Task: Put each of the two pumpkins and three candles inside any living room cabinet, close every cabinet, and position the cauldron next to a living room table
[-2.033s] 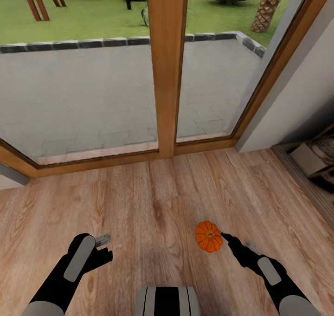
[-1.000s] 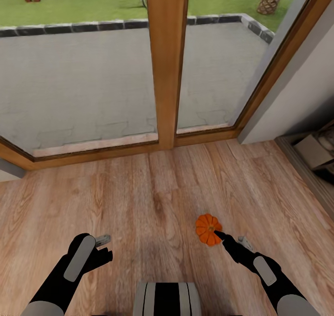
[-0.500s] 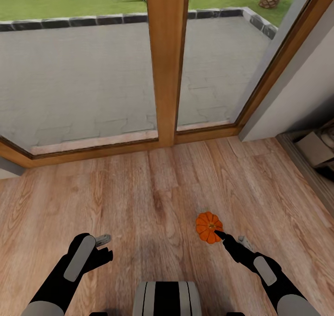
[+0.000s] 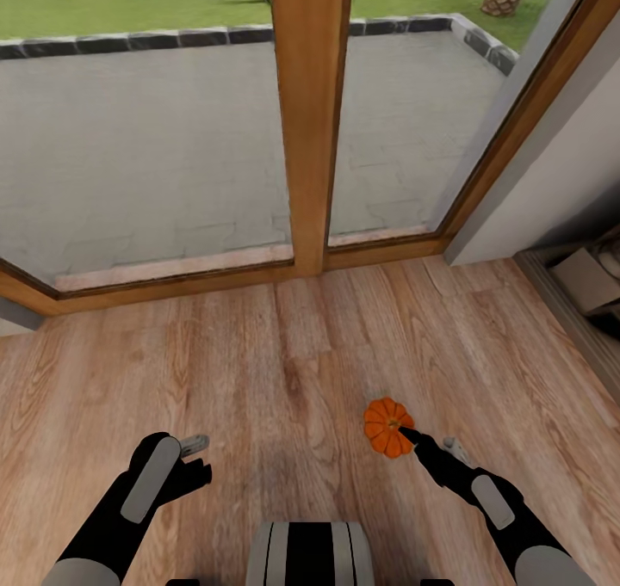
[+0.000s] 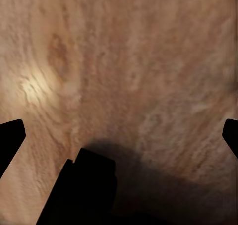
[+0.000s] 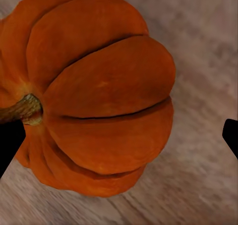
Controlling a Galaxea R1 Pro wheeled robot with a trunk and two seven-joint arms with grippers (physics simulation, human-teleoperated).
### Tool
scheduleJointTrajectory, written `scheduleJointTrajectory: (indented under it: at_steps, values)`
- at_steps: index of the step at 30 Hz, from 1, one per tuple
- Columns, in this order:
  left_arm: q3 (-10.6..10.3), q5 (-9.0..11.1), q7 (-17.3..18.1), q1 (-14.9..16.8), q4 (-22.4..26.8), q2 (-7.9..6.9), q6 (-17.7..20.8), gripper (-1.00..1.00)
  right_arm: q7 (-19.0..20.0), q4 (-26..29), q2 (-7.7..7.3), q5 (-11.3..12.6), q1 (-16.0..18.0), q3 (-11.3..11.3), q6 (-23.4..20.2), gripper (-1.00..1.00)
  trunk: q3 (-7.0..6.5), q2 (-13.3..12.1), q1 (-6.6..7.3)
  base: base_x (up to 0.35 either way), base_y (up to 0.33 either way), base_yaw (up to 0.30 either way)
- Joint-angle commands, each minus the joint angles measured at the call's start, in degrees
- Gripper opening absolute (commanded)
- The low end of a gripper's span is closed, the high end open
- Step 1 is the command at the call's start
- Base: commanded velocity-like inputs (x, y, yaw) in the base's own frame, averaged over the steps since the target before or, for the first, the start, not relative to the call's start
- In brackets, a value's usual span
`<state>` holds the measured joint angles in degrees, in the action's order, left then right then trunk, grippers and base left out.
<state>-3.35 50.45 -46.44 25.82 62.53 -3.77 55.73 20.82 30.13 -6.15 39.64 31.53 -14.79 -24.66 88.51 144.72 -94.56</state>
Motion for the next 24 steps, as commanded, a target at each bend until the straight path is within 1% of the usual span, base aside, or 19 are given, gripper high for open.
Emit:
scheduleJointTrajectory:
  at_steps: [1,5,9,11,14,17,19,24]
  values:
    - [-0.2,0.6,-0.6,0.0,0.0,-0.04,-0.2,1.0,0.1,0.0,-0.08,0.3,0.0,-0.3,-0.5,1.0,0.03,0.0,0.0,0.036,0.0,0.0]
    - [-0.2,0.6,-0.6,0.0,0.1,0.21,-0.6,1.0,0.1,0.0,-0.2,0.3,0.0,-0.3,-0.5,1.0,0.03,0.0,0.0,0.012,0.0,0.0]
    - [-0.2,0.6,-0.6,0.0,0.1,0.46,-0.6,1.0,0.1,0.0,-0.29,0.3,0.0,-0.3,-0.5,1.0,0.92,0.1,-0.1,0.001,0.0,0.0]
    - [-0.2,0.6,-0.6,0.0,0.1,0.5,-0.6,1.0,0.1,0.0,-0.33,0.3,0.0,-0.3,-0.5,1.0,0.92,0.1,-0.1,0.0,0.0,0.0]
    - [-0.2,0.6,-0.6,0.0,0.1,0.52,-0.6,1.0,0.1,0.0,-0.35,0.4,0.0,-0.3,-0.5,1.0,1.58,0.1,-0.18,0.0,0.0,0.0]
    - [-0.2,0.6,-0.6,0.0,0.2,0.54,-0.6,1.0,0.1,0.0,-0.36,0.4,0.0,-0.3,-0.5,1.0,1.58,0.1,-0.18,0.0,0.0,0.0]
    - [-0.2,0.6,-0.6,0.0,0.3,0.56,-0.6,1.0,0.1,0.0,-0.36,0.4,0.0,-0.3,-0.5,1.0,2.03,0.1,-0.23,0.0,0.0,0.0]
    - [-0.2,0.6,-0.6,0.0,0.5,0.61,-0.6,1.0,0.1,0.0,-0.36,0.4,0.0,-0.3,-0.5,1.0,2.03,0.1,-0.23,0.0,0.0,0.0]
